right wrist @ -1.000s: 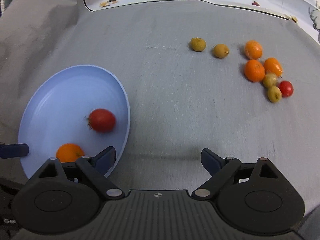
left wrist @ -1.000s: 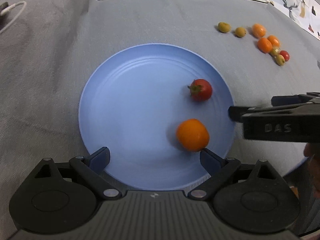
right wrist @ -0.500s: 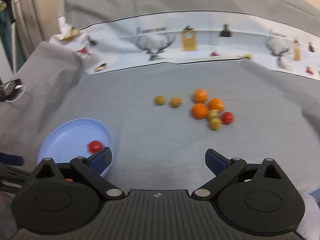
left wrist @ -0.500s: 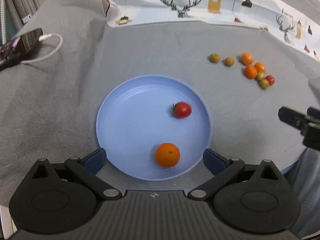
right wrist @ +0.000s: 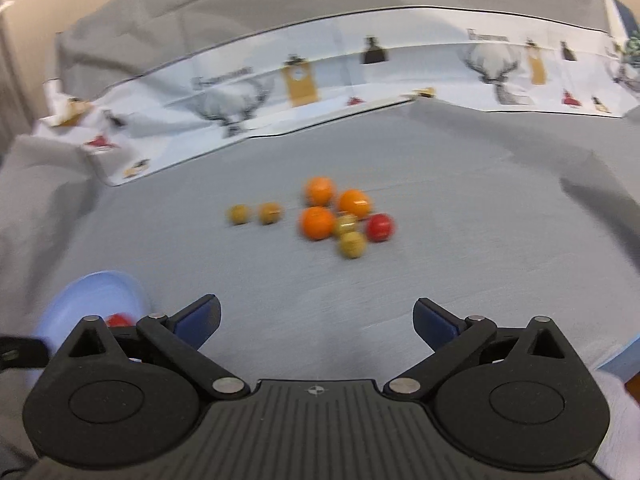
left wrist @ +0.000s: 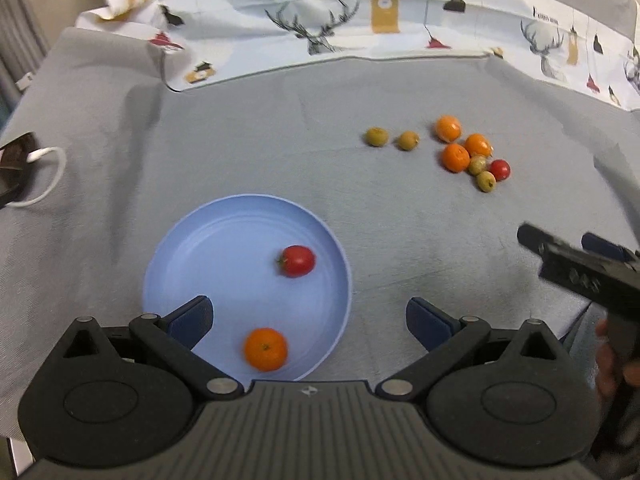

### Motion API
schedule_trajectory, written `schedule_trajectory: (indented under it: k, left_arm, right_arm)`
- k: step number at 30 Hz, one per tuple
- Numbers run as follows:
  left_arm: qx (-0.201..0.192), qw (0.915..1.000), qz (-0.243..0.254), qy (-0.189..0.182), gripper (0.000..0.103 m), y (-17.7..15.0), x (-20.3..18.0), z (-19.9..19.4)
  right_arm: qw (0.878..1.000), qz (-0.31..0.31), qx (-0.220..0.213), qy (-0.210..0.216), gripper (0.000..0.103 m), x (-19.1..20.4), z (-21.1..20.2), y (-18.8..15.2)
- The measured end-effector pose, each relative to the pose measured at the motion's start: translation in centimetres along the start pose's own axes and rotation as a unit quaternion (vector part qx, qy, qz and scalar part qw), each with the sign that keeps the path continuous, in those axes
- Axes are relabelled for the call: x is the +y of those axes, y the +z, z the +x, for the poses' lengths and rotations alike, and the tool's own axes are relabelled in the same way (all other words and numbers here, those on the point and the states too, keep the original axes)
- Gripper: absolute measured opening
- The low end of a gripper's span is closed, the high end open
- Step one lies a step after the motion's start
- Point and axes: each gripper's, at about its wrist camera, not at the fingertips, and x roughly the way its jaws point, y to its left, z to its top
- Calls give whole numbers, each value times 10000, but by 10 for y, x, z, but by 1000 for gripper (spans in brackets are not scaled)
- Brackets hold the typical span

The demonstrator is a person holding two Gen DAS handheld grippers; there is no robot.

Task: Organize fruits
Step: 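Grasp another red tomato with the right tool while the left tool grasps an orange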

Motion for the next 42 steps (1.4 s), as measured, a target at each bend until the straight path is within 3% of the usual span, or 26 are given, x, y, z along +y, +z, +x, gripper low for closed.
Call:
schedule_trajectory:
  k: [10, 14, 21, 25, 31, 32, 33, 34, 35, 36, 37, 40, 42]
  left_arm:
    - [268, 9993, 197, -142, 103, 66, -56, 73]
    - [310, 9990, 145, -301, 103, 100, -83, 108]
    - [444, 9979, 256, -401, 103, 151, -127, 174]
    - [632, 9958, 466, -461, 103, 163, -143, 201]
    - [788, 9932, 687, -519, 102, 164, -157, 225]
    - [770, 9935, 654, -522, 98, 162, -157, 227]
    - [716, 9940, 612, -547, 92, 162, -157, 226]
    - [602, 9948, 626, -526, 80, 161, -159, 223]
    - [499, 9947, 701, -565, 52, 161, -160, 219]
    - [394, 9936, 841, -640, 39, 159, -162, 213]
    - [364, 9929, 945, -631, 40, 158, -164, 209]
    - [353, 9929, 924, -667, 40, 152, -161, 201]
    - [368, 9937, 821, -666, 40, 148, -154, 194]
  right_arm:
    - [9937, 148, -84, -1108, 102, -75, 105, 13]
    - [9954, 209, 12, -933, 102, -88, 134, 20]
    - [9966, -582, -74, -574, 102, -70, 161, 31]
    - [9949, -877, -202, -452, 102, -64, 170, 37]
    - [9962, -577, -195, -630, 102, -79, 176, 42]
    - [9958, -609, -208, -648, 102, -77, 176, 42]
    - [9956, -638, -221, -649, 99, -76, 176, 41]
    - [9959, -655, -228, -576, 90, -76, 175, 41]
    - [9963, -688, -253, -445, 81, -76, 173, 40]
    - [9961, -771, -297, -321, 56, -74, 172, 40]
    - [9951, -902, -340, -214, 30, -70, 170, 39]
    - [9933, -1070, -381, -228, 29, -65, 168, 38]
    - [9936, -907, -458, -483, 29, -72, 168, 40]
